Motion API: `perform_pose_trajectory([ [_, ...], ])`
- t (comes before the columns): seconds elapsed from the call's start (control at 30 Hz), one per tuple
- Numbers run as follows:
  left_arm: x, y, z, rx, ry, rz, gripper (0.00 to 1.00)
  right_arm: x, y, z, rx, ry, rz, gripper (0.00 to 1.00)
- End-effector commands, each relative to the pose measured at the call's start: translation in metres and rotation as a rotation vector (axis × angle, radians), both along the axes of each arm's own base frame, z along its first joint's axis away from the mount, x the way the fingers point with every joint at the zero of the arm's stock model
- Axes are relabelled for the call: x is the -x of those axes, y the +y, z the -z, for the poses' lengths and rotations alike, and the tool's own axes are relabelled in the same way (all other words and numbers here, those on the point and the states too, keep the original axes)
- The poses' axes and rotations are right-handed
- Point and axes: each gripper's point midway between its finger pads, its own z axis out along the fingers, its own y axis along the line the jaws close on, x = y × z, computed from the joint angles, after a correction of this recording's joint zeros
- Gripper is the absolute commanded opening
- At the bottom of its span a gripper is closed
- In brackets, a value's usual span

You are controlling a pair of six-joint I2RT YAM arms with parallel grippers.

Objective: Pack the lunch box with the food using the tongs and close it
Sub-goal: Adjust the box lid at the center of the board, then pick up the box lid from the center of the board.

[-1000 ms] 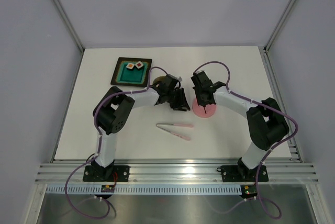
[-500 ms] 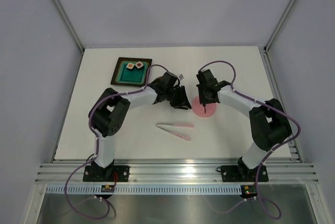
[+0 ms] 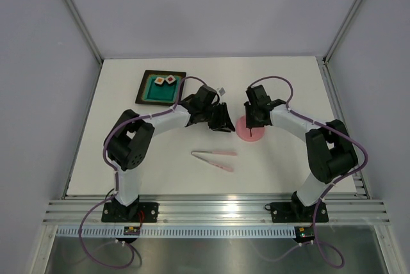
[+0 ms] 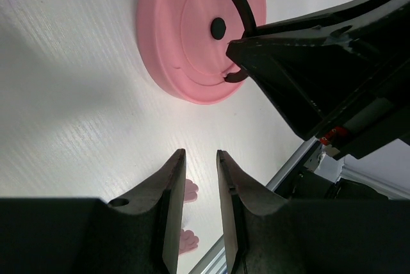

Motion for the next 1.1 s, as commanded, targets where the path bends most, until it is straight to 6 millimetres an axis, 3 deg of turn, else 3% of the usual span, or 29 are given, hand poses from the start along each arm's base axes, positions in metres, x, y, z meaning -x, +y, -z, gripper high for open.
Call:
perform_pose_trajectory([
  [0.0,0.002,-0.004,-0.036,0.054,-0.066,0.031,0.29,0.002,-0.006,0.004,0.018,0.01,0.012,0.32],
  [0.23,0.0,-0.003,-0.048,0.054,-0.089,0.028,0.29,0.002,-0.015,0.006,0.061,0.005,0.028,0.29],
  [0.43,-0.003,0.001,-0.062,0.06,-0.118,0.022,0.29,0.0,-0.015,-0.003,0.057,-0.022,0.035,0.0],
  [0.5,-0.008,0.009,-0.067,0.058,-0.13,0.008,0.29,0.001,-0.017,-0.007,0.059,-0.028,0.04,0.0],
  [0.83,-0.05,0.075,-0.09,0.042,-0.185,-0.142,0.29,0.001,-0.013,-0.022,0.031,-0.038,0.042,0.0],
  [1.07,-0.075,0.127,-0.077,-0.012,-0.165,-0.276,0.29,-0.007,-0.006,-0.046,0.004,-0.067,0.039,0.0],
])
